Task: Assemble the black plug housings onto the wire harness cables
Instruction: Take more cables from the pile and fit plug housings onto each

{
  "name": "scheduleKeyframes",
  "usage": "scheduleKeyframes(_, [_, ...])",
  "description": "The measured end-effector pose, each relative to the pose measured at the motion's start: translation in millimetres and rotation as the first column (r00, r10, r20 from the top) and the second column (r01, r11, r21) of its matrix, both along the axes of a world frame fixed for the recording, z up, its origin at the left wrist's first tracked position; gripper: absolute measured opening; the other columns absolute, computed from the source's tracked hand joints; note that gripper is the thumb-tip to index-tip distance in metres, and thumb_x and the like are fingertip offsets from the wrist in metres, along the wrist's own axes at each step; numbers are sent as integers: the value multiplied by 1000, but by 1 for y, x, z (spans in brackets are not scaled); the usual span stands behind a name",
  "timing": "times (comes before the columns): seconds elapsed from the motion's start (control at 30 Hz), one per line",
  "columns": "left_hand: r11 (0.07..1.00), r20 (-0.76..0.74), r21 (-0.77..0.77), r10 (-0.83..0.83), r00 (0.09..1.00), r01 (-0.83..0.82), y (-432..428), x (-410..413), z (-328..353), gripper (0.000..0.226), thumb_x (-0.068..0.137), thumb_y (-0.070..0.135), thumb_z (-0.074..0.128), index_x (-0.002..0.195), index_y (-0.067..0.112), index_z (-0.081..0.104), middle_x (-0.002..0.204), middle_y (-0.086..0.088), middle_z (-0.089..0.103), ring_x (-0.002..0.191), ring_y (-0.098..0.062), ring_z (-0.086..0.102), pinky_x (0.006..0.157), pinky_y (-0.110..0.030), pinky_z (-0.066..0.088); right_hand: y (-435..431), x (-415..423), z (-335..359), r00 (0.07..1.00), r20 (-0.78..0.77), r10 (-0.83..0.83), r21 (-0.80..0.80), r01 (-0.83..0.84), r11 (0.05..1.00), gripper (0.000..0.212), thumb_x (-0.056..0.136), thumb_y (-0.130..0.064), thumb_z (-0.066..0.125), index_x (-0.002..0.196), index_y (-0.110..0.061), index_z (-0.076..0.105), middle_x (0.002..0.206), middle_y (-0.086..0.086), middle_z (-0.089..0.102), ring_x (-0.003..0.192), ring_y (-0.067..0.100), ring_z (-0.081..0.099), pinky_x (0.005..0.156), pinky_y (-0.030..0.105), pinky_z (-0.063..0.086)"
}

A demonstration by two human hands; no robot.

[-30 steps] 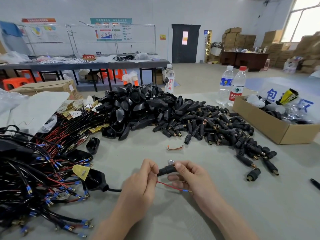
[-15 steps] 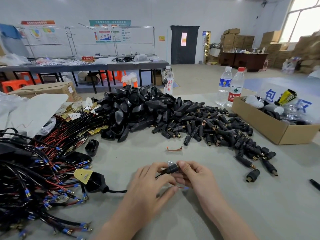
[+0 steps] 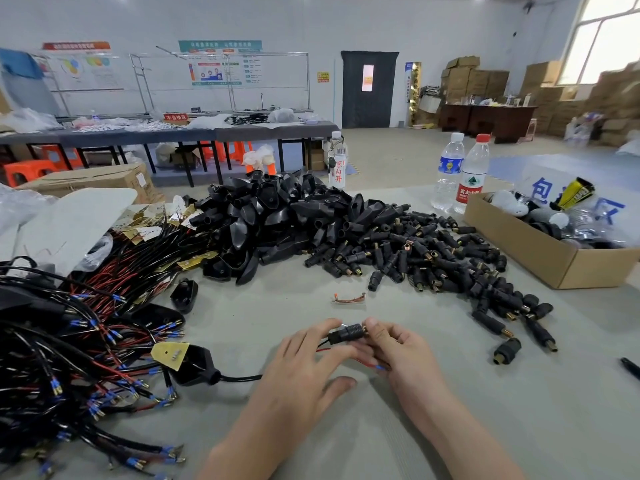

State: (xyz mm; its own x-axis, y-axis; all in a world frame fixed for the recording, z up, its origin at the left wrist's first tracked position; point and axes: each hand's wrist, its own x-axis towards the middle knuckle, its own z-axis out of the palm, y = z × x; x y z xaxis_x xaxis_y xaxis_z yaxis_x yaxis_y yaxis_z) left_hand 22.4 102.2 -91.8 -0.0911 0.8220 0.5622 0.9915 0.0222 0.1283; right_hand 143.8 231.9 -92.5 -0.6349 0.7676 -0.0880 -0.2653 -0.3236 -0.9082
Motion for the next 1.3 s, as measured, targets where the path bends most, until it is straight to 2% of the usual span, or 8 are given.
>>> scheduleKeyframes(0.2, [992, -7, 127, 3, 1000, -2, 4, -1, 4, 20, 90, 43, 54, 88, 27, 67, 111, 8, 64, 93, -11, 63, 83, -25, 41, -2, 0, 0, 995, 4, 100, -20, -100, 995, 38, 79, -40, 69, 86, -4, 76, 90, 21, 75, 79, 22, 75, 66, 19, 56])
scheduleKeyframes(0.37, [993, 350, 112, -77, 934, 39, -5, 2, 6, 25, 100, 51, 42, 92, 35, 59, 117, 18, 55, 108, -7, 57, 89, -31, 45, -1, 0, 1, 998, -44, 53, -56, -55, 997, 48, 85, -31, 65, 106, 12, 63, 94, 23, 74, 81, 19, 74, 69, 20, 57])
scheduleKeyframes(0.53, [952, 772, 289, -168, 612, -103, -7, 4, 21, 41, 103, 50, 34, 82, 30, 63, 107, 10, 65, 100, -12, 62, 80, -13, 43, 1, 1, 1, 999, -51, 20, -89, -25, 996, 35, 96, -19, 59, 110, 13, 60, 101, 24, 74, 84, 21, 75, 68, 19, 58])
scheduleKeyframes(0.7, [925, 910, 318, -236, 342, -209, -8, -7, 29, 27, 98, 37, 45, 106, 29, 69, 84, 8, 69, 99, -6, 63, 89, -18, 49, 1, 2, 1, 999, -45, 0, -87, -3, 996, 27, 98, -16, 55, 106, 9, 62, 96, 20, 75, 82, 20, 75, 67, 18, 57])
scheduleKeyframes(0.77, [931, 916, 295, -212, 340, -214, -7, -7, 28, 20, 99, 34, 45, 108, 33, 63, 78, 8, 66, 100, -2, 63, 90, -17, 48, 1, 1, 1, 999, -41, 1, -82, -4, 997, 26, 98, -16, 55, 106, 9, 61, 97, 20, 75, 83, 20, 75, 67, 18, 57])
scheduleKeyframes(0.93, [936, 922, 248, -147, 359, -251, -6, -5, 23, 14, 104, 29, 42, 106, 20, 52, 65, 8, 59, 67, -4, 54, 65, -6, 40, 0, 1, 2, 1000, -22, -8, -63, 7, 998, 24, 99, -15, 55, 105, 6, 62, 97, 18, 76, 84, 21, 75, 67, 17, 57])
scheduleKeyframes(1.07, [962, 887, 179, -66, 456, -207, -4, -3, 21, 11, 99, 25, 56, 89, 23, 60, 67, 12, 58, 66, -3, 51, 63, -12, 42, 1, 2, 4, 999, -42, -28, -70, 25, 997, 21, 100, -14, 53, 103, 5, 62, 95, 17, 76, 84, 21, 75, 67, 17, 57])
scheduleKeyframes(1.3, [988, 758, 98, 2, 652, -118, -9, -1, 16, 18, 89, 10, 68, 77, 22, 61, 67, -4, 57, 60, -5, 46, 58, -19, 41, 0, 2, 5, 998, -64, -26, -74, 22, 997, 21, 99, -14, 54, 103, 5, 63, 96, 17, 76, 85, 20, 75, 68, 17, 57])
